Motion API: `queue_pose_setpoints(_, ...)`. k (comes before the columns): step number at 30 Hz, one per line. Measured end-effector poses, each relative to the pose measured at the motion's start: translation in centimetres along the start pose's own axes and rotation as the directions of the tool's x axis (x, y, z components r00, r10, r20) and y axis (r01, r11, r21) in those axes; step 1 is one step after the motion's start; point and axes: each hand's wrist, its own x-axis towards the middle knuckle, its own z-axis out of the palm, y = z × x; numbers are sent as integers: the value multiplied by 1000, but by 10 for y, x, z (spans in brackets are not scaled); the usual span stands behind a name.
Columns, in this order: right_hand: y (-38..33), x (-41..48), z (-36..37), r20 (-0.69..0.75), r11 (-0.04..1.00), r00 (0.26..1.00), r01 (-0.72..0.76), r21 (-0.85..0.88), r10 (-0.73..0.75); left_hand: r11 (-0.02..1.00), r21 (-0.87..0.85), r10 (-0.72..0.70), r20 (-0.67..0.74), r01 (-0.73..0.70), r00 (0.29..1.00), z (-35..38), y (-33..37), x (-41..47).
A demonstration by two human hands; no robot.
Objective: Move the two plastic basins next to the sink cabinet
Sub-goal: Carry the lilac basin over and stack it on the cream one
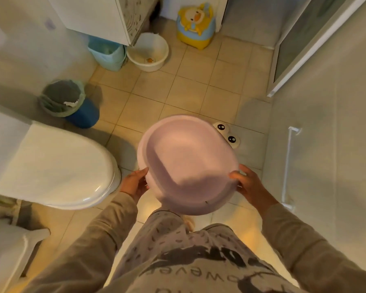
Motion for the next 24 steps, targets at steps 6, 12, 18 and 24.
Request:
queue_pose_setpoints(6,-52,49,-12,-114,984,986,-107,142,124,994,103,-43,4,43,999,70,70,54)
queue_pose_setpoints(12,-113,94,-23,-203,969,972,-66,238,116,984,178,-44,85,28,995,143,148,95)
queue_pose_setpoints(18,-158,146,-42,-239,939,962,-46,341,134,969,245,-17,143,-19,990,216,201,137)
queue_pose_setpoints(24,-222,236,-72,-184,944,973,-77,322,142,976,217,0,77,-17,997,278,234,193)
